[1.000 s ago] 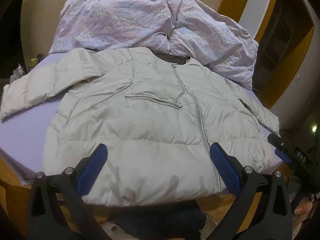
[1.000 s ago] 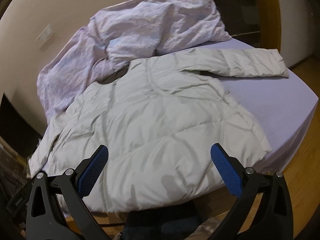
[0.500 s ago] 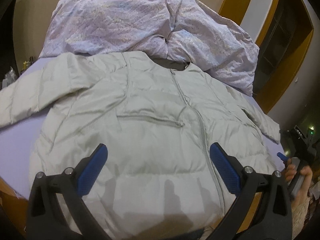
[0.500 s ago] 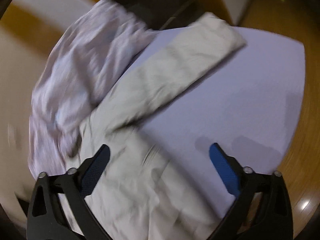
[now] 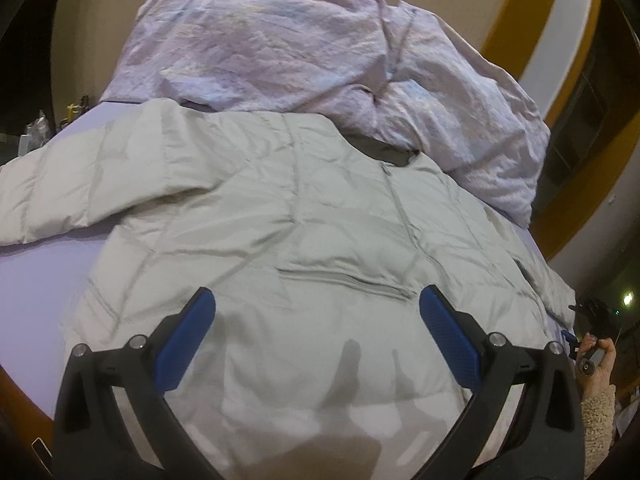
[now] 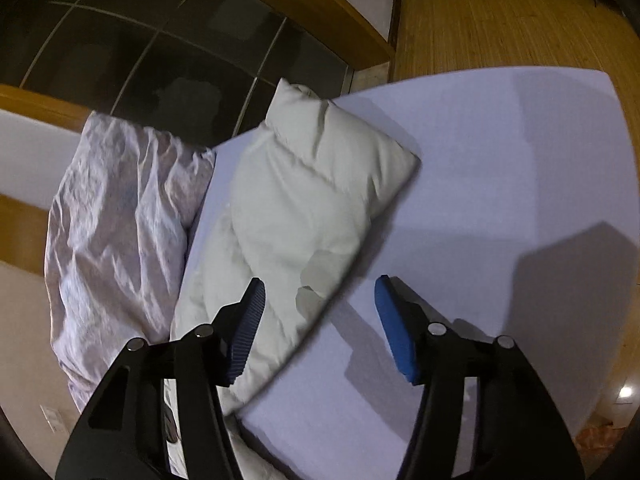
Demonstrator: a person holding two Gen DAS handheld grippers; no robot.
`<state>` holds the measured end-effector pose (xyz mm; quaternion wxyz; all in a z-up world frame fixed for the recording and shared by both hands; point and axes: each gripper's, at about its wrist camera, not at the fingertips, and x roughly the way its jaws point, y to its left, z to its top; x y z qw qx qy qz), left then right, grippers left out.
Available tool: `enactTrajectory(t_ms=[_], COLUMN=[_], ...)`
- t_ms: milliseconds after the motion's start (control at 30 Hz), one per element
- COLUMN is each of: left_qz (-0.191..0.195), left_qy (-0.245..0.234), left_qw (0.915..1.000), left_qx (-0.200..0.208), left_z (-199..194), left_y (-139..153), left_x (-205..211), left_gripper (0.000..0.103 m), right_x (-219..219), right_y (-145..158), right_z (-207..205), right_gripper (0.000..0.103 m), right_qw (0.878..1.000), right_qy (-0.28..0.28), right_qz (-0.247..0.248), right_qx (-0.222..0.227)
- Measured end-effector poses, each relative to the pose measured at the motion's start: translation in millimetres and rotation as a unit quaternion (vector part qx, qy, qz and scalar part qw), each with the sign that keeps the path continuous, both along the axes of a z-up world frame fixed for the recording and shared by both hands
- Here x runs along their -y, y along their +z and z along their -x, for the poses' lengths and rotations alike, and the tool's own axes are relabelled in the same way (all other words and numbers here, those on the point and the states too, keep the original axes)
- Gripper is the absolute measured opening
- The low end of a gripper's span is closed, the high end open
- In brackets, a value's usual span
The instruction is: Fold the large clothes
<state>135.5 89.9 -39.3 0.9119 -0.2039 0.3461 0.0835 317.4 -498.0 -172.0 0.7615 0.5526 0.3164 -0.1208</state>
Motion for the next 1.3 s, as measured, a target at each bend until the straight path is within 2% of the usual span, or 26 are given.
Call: enactTrajectory(t_ms=[167,267,333,467,567,667,733,867,1000,1033,1100,1133,1200,1300], left_qz=[-0.037,-0.07,-0.062,-0.019,-0.018,-0.023,-0.015,-0.003,0.024,0.034,0.038,0.036,0.031,0.035], left_qy=[0.036,0.067,0.084,0.117,0.139,0.157,0.168,0.181,0.194,0.2,0.204,0.21,0.221,0.235], left_qw=[0.9985,0.995,0.9943,0.9927,0.9898,0.9869,0.9851,0.9828,0.9801,0.9785,0.977,0.9758,0.9735,0.9702], left_qx=[0.015,0.023,0.021,0.021,0.025,0.028,0.032,0.034,0.033,0.04,0.047,0.051,0.051,0.046], left_z=[7,16,20,29,35,42,48,55,62,66,72,75,79,83], left_y=[1,2,1,-5,-6,-6,-7,-6,-8,-9,-10,-10,-10,-13], left_x=[-22,-39,-55,-89,-103,-113,-120,-134,-149,-154,-158,-161,-165,-173], left_gripper=[0.101,0.101,0.101,0.101,0.101,0.101,0.101,0.101,0.101,0.101,0.101,0.101,0.101,0.101], right_x=[1,-3,-11,-42,-79,-129,-171,-250,-326,-340,-377,-399,-426,-471], right_y=[-1,11,29,82,122,160,182,205,211,209,199,187,164,114], right_z=[-21,-27,-28,-37,-45,-53,-57,-60,-53,-55,-53,-53,-57,-61], right_gripper=[0.02,0.01,0.008,0.006,0.006,0.006,0.006,0.006,0.006,0.006,0.006,0.006,0.006,0.006], right_qw=[0.999,0.998,0.995,0.984,0.972,0.954,0.938,0.904,0.868,0.86,0.84,0.829,0.815,0.785], right_qy=[-0.002,0.002,0.009,0.048,0.091,0.145,0.19,0.274,0.356,0.369,0.407,0.43,0.462,0.51], right_qz=[0.021,0.06,0.099,0.169,0.201,0.233,0.249,0.259,0.256,0.256,0.266,0.274,0.285,0.323], right_qx=[-0.024,-0.028,-0.016,0.033,0.075,0.121,0.152,0.199,0.231,0.244,0.239,0.229,0.204,0.142])
